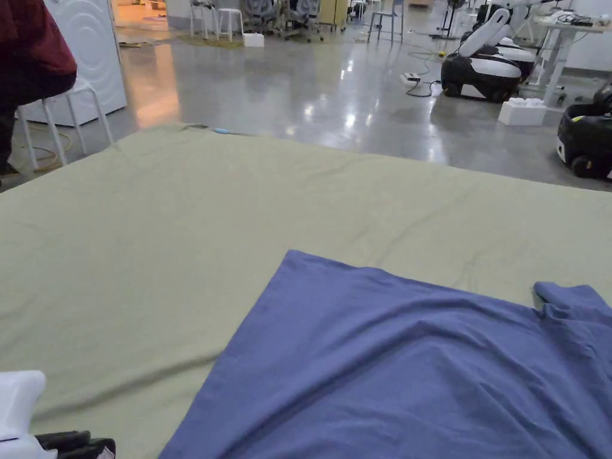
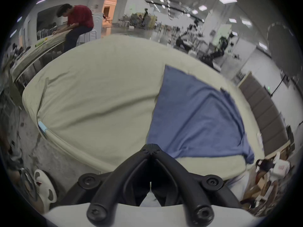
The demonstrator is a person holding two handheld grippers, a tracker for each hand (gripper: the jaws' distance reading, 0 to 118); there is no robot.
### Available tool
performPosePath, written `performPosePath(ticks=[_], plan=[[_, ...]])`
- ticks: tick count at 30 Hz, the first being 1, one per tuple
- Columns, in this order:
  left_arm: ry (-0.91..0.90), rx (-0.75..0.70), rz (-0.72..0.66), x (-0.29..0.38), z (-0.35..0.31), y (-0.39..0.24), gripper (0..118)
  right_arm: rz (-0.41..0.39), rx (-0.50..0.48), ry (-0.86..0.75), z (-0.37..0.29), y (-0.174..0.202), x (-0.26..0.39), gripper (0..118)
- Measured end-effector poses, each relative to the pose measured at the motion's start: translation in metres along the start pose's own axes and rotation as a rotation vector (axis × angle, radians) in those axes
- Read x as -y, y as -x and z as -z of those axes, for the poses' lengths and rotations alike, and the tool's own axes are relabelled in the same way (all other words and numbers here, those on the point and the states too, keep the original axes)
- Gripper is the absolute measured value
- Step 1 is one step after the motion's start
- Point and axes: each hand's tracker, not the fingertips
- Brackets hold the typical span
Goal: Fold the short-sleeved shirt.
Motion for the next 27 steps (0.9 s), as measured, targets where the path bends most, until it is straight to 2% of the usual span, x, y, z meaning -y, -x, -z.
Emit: performPosePath(ticks=[4, 5, 6, 7, 8, 9, 11, 14, 16, 18, 20, 21, 22, 23, 24, 26, 27], plan=[[0.046, 0.072, -0.018, 0.011, 0.031, 0.001, 0, -0.051, 0.045, 0.007, 0.000, 0.009, 0.004, 4], [0.052, 0.103, -0.029, 0.013, 0.037, 0.001, 7, -0.051, 0.028, 0.020, 0.001, 0.009, 0.004, 4], [0.054, 0.133, -0.037, 0.013, 0.037, -0.001, 31, -0.036, 0.003, 0.026, 0.001, 0.010, 0.004, 4], [0.049, 0.158, -0.052, 0.015, 0.041, 0.000, 68, -0.015, -0.027, 0.028, 0.001, 0.010, 0.003, 4], [0.051, 0.160, -0.065, 0.017, 0.045, 0.001, 87, 0.008, -0.046, 0.022, 0.002, 0.010, 0.003, 4], [0.063, 0.157, -0.079, 0.018, 0.049, 0.003, 87, 0.036, -0.062, 0.027, 0.003, 0.008, 0.002, 4], [0.054, 0.143, -0.078, 0.017, 0.048, 0.001, 87, 0.082, -0.088, 0.037, 0.004, 0.005, 0.002, 4], [0.049, 0.005, 0.030, 0.014, 0.059, 0.000, 87, 0.088, -0.096, 0.043, 0.005, 0.003, 0.000, 4], [0.121, 0.037, 0.027, 0.013, 0.074, -0.003, 80, 0.073, -0.077, 0.045, 0.006, 0.005, -0.001, 4], [0.180, 0.137, 0.022, 0.013, 0.082, -0.010, 80, 0.049, -0.039, 0.038, 0.006, 0.007, -0.002, 4], [0.153, 0.050, 0.140, 0.018, 0.084, -0.022, 79, 0.047, -0.033, 0.024, 0.005, 0.008, -0.002, 4], [0.167, 0.014, 0.210, 0.021, 0.085, -0.026, 73, 0.058, -0.040, 0.013, 0.004, 0.007, -0.003, 4], [0.186, -0.060, 0.247, 0.019, 0.086, -0.026, 51, 0.073, -0.048, 0.001, 0.004, 0.006, -0.004, 4], [0.169, -0.069, 0.201, 0.017, 0.084, -0.023, 37, 0.081, -0.051, -0.012, 0.004, 0.006, -0.005, 4], [0.178, -0.007, 0.104, 0.013, 0.082, -0.016, 28, 0.089, -0.049, -0.041, 0.004, 0.006, -0.007, 4], [0.217, 0.040, 0.003, 0.004, 0.076, -0.011, 10, 0.118, -0.049, -0.096, 0.005, 0.006, -0.012, 9], [0.215, 0.066, -0.005, 0.003, 0.072, -0.014, 8, 0.148, -0.062, -0.107, 0.006, 0.005, -0.015, 19]])
